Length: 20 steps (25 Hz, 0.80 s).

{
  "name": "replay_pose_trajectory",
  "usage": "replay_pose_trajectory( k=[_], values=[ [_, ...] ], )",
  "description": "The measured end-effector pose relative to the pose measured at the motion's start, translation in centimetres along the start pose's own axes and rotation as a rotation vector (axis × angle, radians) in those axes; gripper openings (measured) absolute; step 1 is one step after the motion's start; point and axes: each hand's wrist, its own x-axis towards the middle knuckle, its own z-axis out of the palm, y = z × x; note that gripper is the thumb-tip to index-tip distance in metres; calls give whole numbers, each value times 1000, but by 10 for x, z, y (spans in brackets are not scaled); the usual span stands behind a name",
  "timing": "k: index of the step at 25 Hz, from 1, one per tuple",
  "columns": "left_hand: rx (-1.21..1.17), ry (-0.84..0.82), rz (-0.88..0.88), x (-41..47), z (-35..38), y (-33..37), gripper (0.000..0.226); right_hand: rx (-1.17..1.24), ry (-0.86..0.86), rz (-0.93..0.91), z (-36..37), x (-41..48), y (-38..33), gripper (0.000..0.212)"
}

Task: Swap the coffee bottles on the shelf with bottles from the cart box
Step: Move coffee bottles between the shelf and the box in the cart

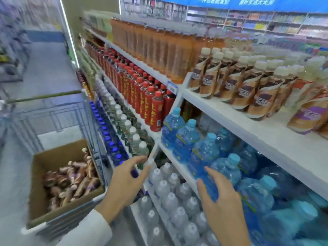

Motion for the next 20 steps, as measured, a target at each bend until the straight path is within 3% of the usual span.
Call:
replay_pose_trajectory(
  k=[4, 7, 12, 13, 16, 20],
  values=[
    [142, 126, -205, -21, -66, -92, 30, -75, -213, -65, 106, 14, -14, 42],
    [143, 143, -336, -35, -108, -163, 34, -79, -564, 18, 180, 21, -38, 67],
    [77, 160, -603, -51, -161, -260, 42, -115, -821, 103, 302, 16, -68, 79],
    [63, 158, -636, -52, -170, -274, 42, -125, -838, 137, 320, 14, -76, 77],
    [48, 145, -745, -50, -191, -311, 37, -97, -723, 248, 367, 9, -101, 41],
    [19, 135, -881, -28, -203, -353, 37, -139, -841, 215, 420, 19, -115, 26]
  ],
)
